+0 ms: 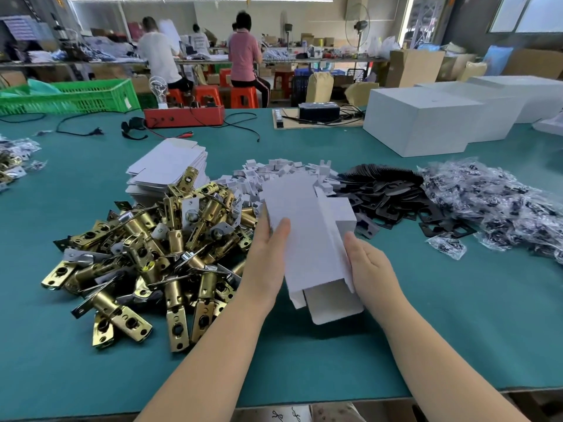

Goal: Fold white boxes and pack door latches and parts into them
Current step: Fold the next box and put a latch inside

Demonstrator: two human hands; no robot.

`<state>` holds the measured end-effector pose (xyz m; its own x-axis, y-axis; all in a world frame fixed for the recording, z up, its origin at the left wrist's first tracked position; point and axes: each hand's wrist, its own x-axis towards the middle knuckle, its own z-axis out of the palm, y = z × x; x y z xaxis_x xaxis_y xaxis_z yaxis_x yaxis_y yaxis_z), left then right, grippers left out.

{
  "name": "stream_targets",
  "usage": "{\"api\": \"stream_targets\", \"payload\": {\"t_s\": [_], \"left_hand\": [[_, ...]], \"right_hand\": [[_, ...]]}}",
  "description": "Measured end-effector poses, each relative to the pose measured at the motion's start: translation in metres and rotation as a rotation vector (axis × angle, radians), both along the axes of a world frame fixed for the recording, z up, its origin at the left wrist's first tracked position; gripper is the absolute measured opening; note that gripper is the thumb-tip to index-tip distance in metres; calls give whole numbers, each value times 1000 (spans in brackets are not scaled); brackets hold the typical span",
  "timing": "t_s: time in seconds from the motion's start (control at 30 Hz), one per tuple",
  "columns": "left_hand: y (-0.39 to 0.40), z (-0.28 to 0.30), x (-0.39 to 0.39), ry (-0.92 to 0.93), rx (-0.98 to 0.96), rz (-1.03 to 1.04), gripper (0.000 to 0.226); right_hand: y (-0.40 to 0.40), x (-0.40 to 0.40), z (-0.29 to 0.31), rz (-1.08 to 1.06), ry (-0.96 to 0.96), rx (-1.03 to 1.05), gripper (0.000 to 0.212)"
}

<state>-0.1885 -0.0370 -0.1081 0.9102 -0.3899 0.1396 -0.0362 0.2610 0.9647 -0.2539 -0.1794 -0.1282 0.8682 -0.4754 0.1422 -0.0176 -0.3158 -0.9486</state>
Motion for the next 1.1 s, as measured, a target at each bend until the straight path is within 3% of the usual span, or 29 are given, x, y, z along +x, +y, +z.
{"api": "stream_targets", "payload": {"t_s": [0.07, 0.23, 0.47, 0.57, 0.77, 1.1], "left_hand": [[0, -1, 1, -21, -13, -4, 48], [-4, -2, -2, 8, 9, -87, 46], [-7, -5, -2, 27, 82, -108, 39], [-8, -5, -3, 5, 125, -150, 42], [-7, -7, -7, 22, 197, -104, 20], [-6, -5, -7, 96, 216, -57, 43]], "right_hand": [[3, -2, 2, 65, -44, -30, 15], [-1, -1, 2, 140, -98, 133, 53], [-7, 1, 1, 173, -95, 242, 55], [-6, 1, 1, 256, -104, 267, 42], [-6, 0, 6, 226, -44, 371, 22], [-6, -3, 9, 233, -36, 465, 18]]}}
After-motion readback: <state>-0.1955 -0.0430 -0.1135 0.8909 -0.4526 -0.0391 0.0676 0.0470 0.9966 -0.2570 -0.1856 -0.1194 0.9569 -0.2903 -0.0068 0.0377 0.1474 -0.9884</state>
